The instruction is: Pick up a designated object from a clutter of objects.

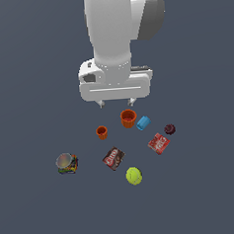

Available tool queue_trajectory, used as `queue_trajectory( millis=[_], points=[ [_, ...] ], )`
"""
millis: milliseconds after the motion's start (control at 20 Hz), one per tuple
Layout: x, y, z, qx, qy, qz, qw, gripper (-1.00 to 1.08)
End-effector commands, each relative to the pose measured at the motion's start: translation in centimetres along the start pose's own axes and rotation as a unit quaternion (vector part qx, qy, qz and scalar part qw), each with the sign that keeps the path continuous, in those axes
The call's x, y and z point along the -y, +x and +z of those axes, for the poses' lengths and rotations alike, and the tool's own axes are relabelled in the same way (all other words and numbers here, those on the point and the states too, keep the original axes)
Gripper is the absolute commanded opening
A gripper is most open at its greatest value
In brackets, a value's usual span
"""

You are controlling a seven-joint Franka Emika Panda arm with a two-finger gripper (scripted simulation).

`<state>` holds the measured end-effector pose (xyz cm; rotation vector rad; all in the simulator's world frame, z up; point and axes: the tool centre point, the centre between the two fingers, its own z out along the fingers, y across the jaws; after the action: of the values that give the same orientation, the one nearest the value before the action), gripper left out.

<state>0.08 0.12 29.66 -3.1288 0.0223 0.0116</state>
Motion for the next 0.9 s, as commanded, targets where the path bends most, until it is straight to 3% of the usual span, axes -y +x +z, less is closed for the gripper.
queue_trajectory(
  millis=[0, 850],
  points=[
    [0.0, 0.0, 0.0, 0.000, 0.000, 0.000, 1.0000, 1.00],
    [0.1, 1.1, -0.8, -0.011, 0.005, 0.018, 0.9998, 1.00]
  ],
)
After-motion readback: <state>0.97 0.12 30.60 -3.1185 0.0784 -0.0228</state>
